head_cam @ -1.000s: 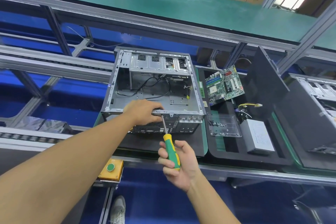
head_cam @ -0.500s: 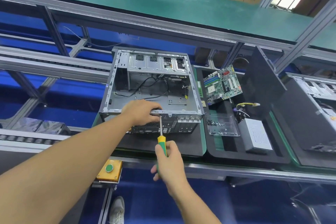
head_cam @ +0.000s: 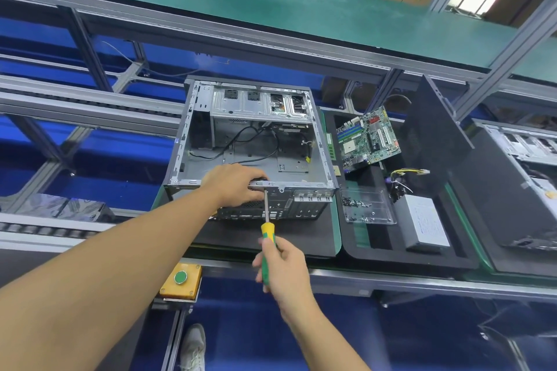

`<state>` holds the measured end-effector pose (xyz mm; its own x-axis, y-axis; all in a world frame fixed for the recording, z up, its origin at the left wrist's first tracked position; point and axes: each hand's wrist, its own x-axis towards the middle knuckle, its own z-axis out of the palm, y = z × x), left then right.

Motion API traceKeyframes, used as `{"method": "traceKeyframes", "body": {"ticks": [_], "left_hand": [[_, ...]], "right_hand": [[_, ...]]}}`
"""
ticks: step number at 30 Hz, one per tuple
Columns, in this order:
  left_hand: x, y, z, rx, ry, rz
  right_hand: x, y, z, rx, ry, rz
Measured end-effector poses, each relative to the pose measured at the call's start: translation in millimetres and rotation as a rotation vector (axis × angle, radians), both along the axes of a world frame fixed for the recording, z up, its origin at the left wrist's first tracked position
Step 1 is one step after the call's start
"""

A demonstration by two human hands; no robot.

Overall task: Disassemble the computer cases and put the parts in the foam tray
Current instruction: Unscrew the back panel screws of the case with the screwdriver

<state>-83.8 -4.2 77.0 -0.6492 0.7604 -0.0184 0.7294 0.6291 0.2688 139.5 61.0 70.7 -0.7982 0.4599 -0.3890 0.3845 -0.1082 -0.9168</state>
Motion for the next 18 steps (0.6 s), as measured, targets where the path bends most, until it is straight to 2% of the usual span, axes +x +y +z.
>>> {"method": "traceKeyframes", "body": {"ticks": [2, 3, 4, 5, 6, 7, 9, 10, 11, 14, 18], "left_hand": [[0, 0, 0, 0.003, 0.004, -0.007], [0, -1, 0, 0.003, 0.0, -0.009], [0, -1, 0, 0.004, -0.005, -0.008], [0, -1, 1, 0.005, -0.008, -0.007], [1, -1, 1, 0.006, -0.009, -0.004], [1, -1, 1, 0.007, -0.01, -0.001], [2, -1, 2, 0.012, -0.003, -0.002], [2, -1, 2, 0.014, 0.001, -0.005], [2, -1, 2, 0.013, 0.003, -0.008], [2, -2, 2, 0.01, 0.0, -0.005], [2, -1, 2, 0.013, 0.009, -0.008]], "right_hand": [[0, -5, -1, 0.582, -0.185, 0.108], [1, -7, -2, 0.794, -0.272, 0.153], [2, -8, -1, 0.869, -0.297, 0.152], [2, -9, -3, 0.819, -0.274, 0.144], [0, -8, -4, 0.612, -0.175, 0.092], [-2, -6, -2, 0.25, -0.071, -0.015], [-6, 4, 5, -0.564, 0.008, -0.149], [-6, 9, 6, -0.843, 0.023, -0.148], [-6, 14, 8, -1.007, 0.034, -0.135], [-5, 18, 8, -1.178, 0.084, -0.094], [-4, 20, 5, -1.094, 0.086, 0.034]]}}
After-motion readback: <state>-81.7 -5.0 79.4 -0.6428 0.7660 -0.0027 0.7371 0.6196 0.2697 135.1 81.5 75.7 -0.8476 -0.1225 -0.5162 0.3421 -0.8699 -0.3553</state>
